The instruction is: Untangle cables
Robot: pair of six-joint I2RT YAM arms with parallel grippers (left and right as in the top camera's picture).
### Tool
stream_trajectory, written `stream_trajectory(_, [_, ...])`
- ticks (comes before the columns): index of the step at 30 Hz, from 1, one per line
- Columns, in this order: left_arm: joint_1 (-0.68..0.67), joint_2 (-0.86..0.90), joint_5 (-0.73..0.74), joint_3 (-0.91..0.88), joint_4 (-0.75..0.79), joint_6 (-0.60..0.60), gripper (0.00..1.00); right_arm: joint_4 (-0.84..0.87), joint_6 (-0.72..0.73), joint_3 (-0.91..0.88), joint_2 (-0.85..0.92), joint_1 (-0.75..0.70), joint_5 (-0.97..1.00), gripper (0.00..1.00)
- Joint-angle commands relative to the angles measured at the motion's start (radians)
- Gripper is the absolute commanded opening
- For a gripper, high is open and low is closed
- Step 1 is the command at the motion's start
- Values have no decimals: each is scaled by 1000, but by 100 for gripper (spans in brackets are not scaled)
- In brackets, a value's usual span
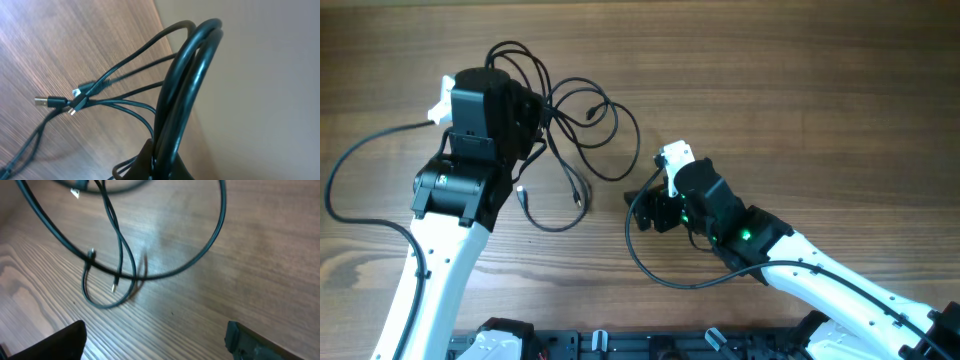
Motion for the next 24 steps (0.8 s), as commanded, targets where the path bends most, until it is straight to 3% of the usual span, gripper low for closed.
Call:
stream_trajectory(1, [4, -25, 90, 25, 4, 308, 4, 53, -1, -8, 10, 6, 17, 96])
stream_trajectory(3, [4, -25, 167, 25, 4, 427, 4, 105, -2, -8, 10, 6, 18, 99])
stream_trajectory(12, [4, -50, 582, 25, 75, 689, 4, 207, -2, -8, 10, 6, 135, 100])
stream_trajectory(24, [4, -237, 598, 25, 74, 774, 4, 210, 9, -8, 10, -1, 279, 100])
